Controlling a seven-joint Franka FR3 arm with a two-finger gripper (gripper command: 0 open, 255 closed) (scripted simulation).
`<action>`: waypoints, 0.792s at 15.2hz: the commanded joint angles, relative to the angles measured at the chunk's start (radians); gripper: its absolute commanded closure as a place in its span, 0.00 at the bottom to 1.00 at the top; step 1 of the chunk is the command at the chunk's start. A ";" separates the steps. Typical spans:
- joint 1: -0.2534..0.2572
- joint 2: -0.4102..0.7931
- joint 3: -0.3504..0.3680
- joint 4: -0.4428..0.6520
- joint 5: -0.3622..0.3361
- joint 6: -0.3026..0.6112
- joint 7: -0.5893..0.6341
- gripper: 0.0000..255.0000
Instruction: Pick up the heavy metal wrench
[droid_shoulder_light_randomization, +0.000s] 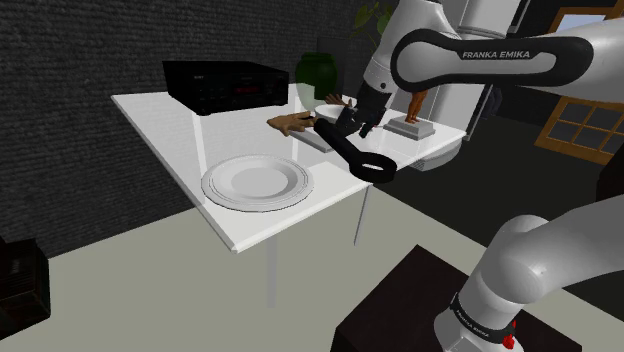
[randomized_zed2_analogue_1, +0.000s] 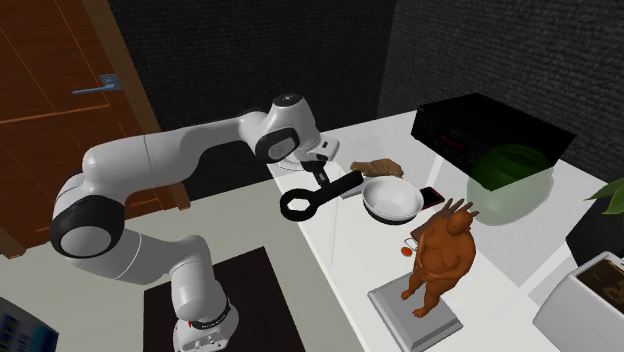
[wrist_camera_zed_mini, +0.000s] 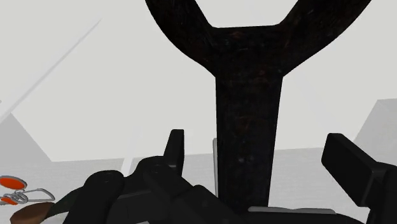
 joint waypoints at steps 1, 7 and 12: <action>0.001 -0.003 0.003 -0.029 0.001 0.028 0.003 0.00; 0.002 -0.004 0.005 -0.065 0.003 0.062 0.003 1.00; 0.002 -0.004 0.005 -0.064 0.003 0.062 0.003 1.00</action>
